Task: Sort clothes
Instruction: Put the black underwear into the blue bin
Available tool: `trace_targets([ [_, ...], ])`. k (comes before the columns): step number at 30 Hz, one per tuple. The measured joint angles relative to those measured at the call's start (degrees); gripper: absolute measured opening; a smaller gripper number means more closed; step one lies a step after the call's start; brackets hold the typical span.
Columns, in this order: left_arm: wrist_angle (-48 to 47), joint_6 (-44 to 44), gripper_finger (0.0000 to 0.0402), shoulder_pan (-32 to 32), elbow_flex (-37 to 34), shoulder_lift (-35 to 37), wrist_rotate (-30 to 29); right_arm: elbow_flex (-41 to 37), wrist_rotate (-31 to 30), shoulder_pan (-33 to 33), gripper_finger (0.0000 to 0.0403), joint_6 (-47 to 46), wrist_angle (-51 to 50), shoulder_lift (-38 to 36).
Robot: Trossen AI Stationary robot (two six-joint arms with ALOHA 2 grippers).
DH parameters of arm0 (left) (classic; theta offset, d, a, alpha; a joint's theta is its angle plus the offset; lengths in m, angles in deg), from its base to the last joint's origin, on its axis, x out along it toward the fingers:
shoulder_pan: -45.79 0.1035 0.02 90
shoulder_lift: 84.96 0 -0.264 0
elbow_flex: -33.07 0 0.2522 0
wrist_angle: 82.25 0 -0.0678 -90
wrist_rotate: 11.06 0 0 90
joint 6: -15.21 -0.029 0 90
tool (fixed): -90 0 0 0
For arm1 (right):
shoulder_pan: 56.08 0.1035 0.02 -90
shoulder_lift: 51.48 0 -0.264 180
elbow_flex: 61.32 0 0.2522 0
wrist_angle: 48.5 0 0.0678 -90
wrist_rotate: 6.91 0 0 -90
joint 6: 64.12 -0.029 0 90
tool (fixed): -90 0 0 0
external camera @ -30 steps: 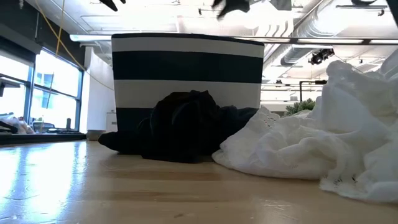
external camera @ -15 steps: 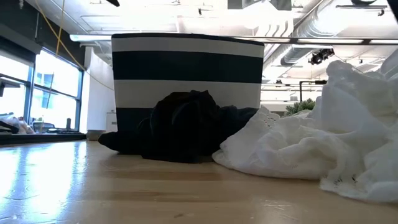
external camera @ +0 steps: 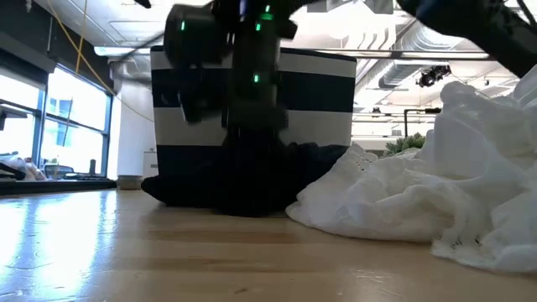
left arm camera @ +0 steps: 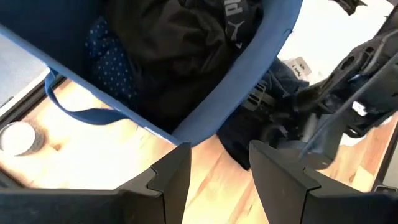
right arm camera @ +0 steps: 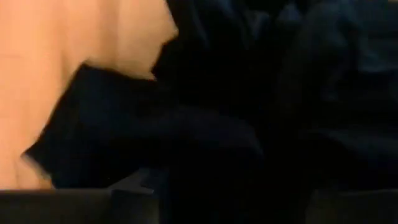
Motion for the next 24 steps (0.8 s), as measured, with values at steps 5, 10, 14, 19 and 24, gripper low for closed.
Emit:
trace_targets([
  [5, -0.30, 1.54, 0.0158, 0.00, 0.00, 0.07, -0.02, 0.30, 7.34, -1.29, 0.0050, -0.22, 0.66, 0.89],
  [10, -0.26, 3.32, 0.0158, -0.02, -0.02, 0.13, -0.03, 3.75, 14.61, -2.56, 0.0023, -0.69, -3.69, -1.62],
  [14, -0.07, 5.80, 0.0158, -0.04, 0.00, 0.25, -0.04, 8.03, 20.30, -3.99, 0.0009, -1.44, -6.20, -10.60],
  [19, 1.37, 8.43, 0.0158, -0.04, -0.02, 0.52, -0.15, 6.66, 25.70, -7.31, 0.0012, -6.44, -1.17, -28.30],
  [24, 4.70, 10.63, 0.0158, -0.09, -0.02, 0.74, -0.13, 6.07, 20.27, -11.68, 0.0009, -11.90, 14.33, -37.93],
])
